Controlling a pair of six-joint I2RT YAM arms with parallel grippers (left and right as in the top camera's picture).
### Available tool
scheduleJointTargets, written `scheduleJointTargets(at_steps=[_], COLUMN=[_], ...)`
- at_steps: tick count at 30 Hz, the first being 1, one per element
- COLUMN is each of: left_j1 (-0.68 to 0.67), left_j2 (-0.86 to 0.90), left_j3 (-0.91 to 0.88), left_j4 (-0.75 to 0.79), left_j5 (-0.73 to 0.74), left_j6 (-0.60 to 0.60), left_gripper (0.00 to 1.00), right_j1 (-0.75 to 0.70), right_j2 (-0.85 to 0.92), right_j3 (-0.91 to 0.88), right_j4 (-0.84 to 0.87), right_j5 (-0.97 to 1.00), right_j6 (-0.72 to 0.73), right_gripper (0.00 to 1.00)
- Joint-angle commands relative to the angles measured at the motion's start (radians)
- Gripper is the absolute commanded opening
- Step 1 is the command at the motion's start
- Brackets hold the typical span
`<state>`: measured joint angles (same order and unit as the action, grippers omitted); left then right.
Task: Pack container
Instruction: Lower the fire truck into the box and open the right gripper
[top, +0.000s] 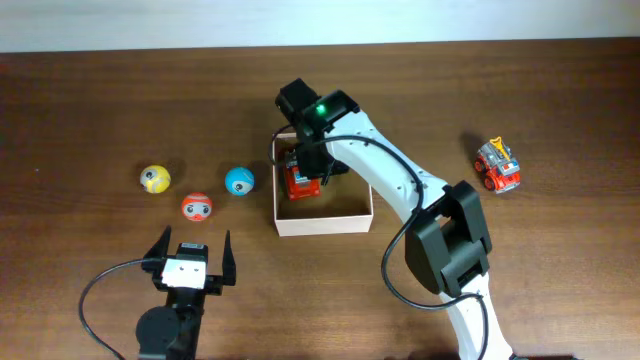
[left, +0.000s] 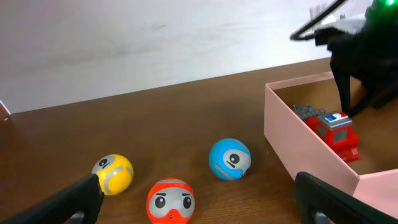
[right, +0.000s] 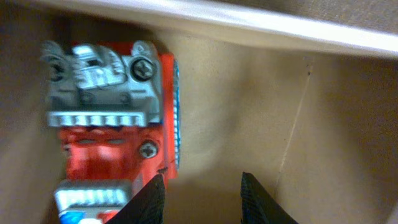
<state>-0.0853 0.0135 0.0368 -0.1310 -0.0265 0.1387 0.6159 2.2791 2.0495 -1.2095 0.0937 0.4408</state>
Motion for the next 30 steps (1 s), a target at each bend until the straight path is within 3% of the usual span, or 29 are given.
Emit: scheduleJointTargets(at_steps=[1,10,20,30], left_j1=[0.005,0.005,0.005,0.005], left_j2=[-0.008,-0.008,-0.008,-0.008], left_j3=[-0.005,-0.005,-0.005,-0.005], left_j4=[0.002,0.002,0.002,0.002], left_j5=[0.011,0.011,0.011,0.011], left_j6=[0.013,0.013,0.013,0.013], left_gripper=[0.99,0.99,0.99,0.99], right_j1=[-0.001,-0.001,-0.001,-0.008], right_j2=[0.003,0.003,0.003,0.003], right_j3=[-0.044,-0.053,-0.053,-0.053], right_j4=[0.022,0.06,0.114,0.126], right_j5=[0.019,-0.064,-0.151,-0.061], right_j6=[-0.006,-0.006,0.1,0.087], right_gripper=[0.34,0.34,0.34,0.35])
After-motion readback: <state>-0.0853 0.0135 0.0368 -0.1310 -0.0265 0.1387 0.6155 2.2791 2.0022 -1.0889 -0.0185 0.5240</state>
